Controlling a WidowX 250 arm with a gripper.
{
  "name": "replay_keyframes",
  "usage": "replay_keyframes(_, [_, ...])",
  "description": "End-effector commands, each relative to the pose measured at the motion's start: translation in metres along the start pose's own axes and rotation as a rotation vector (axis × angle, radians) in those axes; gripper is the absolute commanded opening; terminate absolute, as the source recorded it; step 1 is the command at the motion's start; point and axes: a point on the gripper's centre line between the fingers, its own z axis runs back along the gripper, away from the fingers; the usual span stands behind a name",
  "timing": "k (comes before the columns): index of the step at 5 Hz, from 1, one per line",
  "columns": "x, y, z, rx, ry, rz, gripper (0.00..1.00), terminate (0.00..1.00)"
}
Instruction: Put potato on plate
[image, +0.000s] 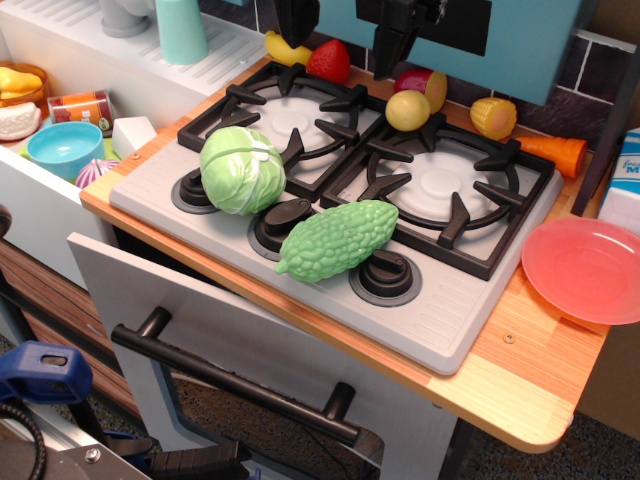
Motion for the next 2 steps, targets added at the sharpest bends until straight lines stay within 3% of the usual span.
replay_keyframes(1, [0.0,0.0,0.0,0.0,0.0,0.0,1.0,0.0])
replay_keyframes(2, [0.043,-0.004,0.001,0.043,-0.034,-0.013,1.0,0.0])
